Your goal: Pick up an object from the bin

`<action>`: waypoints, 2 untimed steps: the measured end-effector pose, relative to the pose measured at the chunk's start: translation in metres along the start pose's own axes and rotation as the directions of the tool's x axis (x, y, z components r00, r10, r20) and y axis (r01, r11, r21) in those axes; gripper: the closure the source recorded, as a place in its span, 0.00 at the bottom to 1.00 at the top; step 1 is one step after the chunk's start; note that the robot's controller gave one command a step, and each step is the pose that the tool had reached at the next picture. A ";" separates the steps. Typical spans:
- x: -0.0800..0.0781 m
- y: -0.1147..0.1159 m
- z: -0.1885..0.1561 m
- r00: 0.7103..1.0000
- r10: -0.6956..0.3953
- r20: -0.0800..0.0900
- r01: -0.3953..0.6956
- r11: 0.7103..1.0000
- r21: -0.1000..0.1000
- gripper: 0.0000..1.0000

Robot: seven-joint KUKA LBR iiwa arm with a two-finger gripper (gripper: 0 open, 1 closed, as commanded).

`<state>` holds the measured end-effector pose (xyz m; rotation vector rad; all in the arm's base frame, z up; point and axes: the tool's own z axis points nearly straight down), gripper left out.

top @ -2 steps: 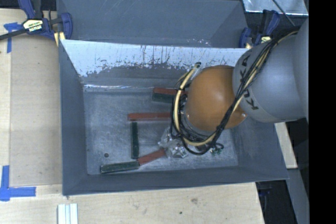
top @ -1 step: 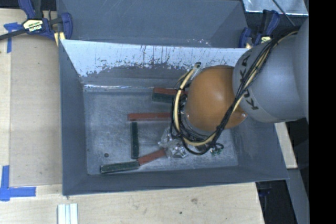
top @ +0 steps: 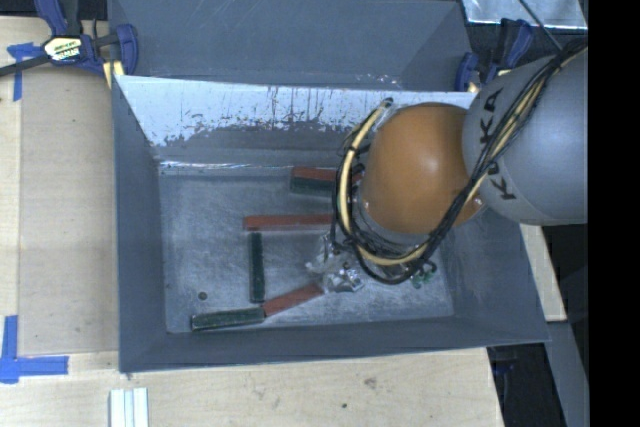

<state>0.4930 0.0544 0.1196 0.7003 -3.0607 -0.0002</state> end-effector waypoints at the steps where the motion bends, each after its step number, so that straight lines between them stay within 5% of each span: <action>1: -0.024 -0.004 0.000 1.000 -0.026 0.002 0.026 1.000 0.000 0.00; 2: -0.024 -0.004 -0.001 1.000 -0.026 0.003 0.026 1.000 0.001 0.00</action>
Offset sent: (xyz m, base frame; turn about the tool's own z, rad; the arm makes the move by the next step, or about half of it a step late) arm 0.0000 0.0000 0.0000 0.0000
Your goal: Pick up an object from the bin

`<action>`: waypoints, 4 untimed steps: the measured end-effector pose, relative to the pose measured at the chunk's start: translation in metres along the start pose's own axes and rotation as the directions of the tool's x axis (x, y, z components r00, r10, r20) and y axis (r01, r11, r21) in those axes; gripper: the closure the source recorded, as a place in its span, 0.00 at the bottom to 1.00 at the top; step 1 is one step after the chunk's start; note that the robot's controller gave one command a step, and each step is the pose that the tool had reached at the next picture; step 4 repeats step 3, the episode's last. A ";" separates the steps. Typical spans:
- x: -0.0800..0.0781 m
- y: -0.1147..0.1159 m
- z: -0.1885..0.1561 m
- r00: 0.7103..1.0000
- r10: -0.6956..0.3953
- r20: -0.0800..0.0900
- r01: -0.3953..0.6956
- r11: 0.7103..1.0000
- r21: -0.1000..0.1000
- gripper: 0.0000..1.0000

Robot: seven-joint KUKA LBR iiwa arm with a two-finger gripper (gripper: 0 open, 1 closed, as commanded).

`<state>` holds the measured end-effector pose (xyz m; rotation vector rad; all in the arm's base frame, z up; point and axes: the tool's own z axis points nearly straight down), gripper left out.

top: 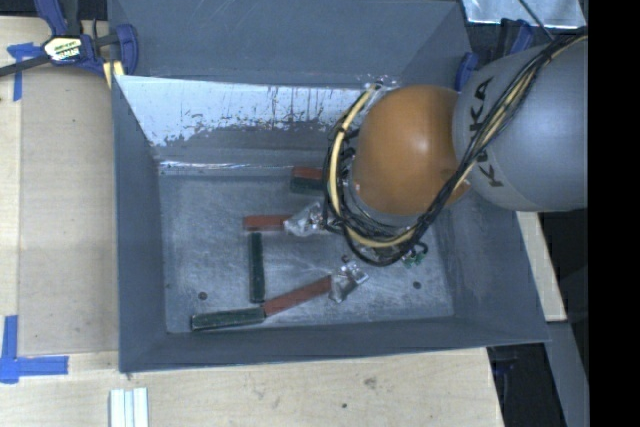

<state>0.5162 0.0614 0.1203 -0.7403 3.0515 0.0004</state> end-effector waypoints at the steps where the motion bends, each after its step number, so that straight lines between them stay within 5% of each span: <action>1: 0.014 -0.008 0.043 0.967 -0.254 0.025 0.254 0.967 0.010 1.00; 2: 0.014 -0.008 0.043 0.967 -0.253 0.025 0.253 0.967 0.010 1.00; 3: 0.022 0.005 -0.117 0.964 -0.265 0.005 0.265 0.964 0.004 1.00; 4: 0.022 0.005 -0.117 0.964 -0.265 0.005 0.265 0.964 0.004 1.00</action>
Offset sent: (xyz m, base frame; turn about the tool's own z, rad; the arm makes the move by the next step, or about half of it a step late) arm 0.0000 0.0000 0.0000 0.0000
